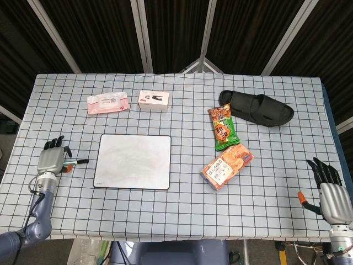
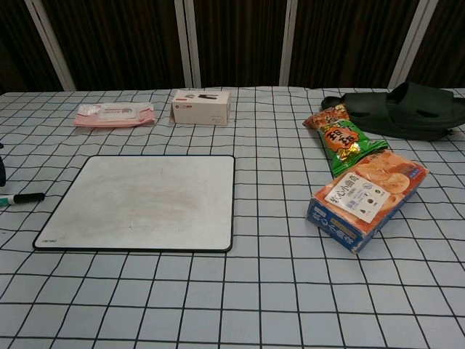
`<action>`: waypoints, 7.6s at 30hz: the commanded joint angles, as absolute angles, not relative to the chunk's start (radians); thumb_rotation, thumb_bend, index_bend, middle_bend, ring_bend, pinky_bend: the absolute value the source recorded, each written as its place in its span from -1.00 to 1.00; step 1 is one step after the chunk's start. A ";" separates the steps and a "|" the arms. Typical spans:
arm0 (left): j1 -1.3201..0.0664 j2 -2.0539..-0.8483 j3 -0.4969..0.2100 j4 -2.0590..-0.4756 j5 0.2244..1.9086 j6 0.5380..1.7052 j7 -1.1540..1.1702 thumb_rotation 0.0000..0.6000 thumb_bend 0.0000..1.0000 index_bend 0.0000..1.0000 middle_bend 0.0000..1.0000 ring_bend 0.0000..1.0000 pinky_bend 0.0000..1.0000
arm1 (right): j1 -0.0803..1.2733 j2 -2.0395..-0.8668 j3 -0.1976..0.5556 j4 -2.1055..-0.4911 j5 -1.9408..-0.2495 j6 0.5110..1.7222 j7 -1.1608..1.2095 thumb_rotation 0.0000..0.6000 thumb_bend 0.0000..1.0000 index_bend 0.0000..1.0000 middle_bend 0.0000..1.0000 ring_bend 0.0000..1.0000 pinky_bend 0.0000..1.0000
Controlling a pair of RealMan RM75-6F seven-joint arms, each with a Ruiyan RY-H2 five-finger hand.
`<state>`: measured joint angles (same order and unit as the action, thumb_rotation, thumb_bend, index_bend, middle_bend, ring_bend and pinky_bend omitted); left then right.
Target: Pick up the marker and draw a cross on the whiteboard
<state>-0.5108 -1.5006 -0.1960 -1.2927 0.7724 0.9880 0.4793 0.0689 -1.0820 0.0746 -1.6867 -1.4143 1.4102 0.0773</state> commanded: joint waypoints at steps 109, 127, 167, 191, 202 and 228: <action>-0.672 -1.732 -0.323 -1.252 1.216 0.845 -0.583 1.00 0.24 0.49 -0.62 -0.89 -0.79 | 0.064 -1.080 0.079 -1.677 -1.410 1.414 0.115 1.00 -0.31 -1.00 -1.00 -1.00 -1.00; -0.632 -1.621 -0.378 -1.354 1.231 0.926 -0.664 1.00 0.24 0.50 -0.61 -0.89 -0.79 | 0.062 -1.080 0.077 -1.677 -1.417 1.420 0.112 1.00 -0.31 -1.00 -1.00 -1.00 -1.00; -0.656 -1.733 -0.326 -1.326 1.100 0.887 -0.489 1.00 0.24 0.51 -0.60 -0.89 -0.79 | 0.060 -1.078 0.079 -1.674 -1.412 1.419 0.121 1.00 -0.31 -1.00 -1.00 -1.00 -1.00; -0.533 -1.533 -0.335 -1.640 1.147 0.972 -0.561 1.00 0.24 0.52 -0.58 -0.89 -0.79 | 0.059 -1.081 0.082 -1.679 -1.407 1.422 0.114 1.00 -0.31 -1.00 -1.00 -1.00 -1.00; -0.536 -1.431 -0.329 -1.670 1.167 1.009 -0.373 1.00 0.25 0.53 -0.57 -0.89 -0.80 | 0.056 -1.081 0.080 -1.680 -1.405 1.424 0.111 1.00 -0.31 -1.00 -1.00 -1.00 -1.00; -0.599 -1.497 -0.115 -1.496 0.828 1.048 0.588 1.00 0.08 0.42 -0.70 -0.89 -0.84 | 0.055 -1.084 0.081 -1.681 -1.407 1.426 0.113 1.00 -0.31 -1.00 -1.00 -1.00 -1.00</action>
<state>-0.5939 -1.4759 -0.1274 -1.5107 0.8664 1.0409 0.5484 0.0546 -1.0838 0.0806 -1.6813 -1.4074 1.4256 0.1128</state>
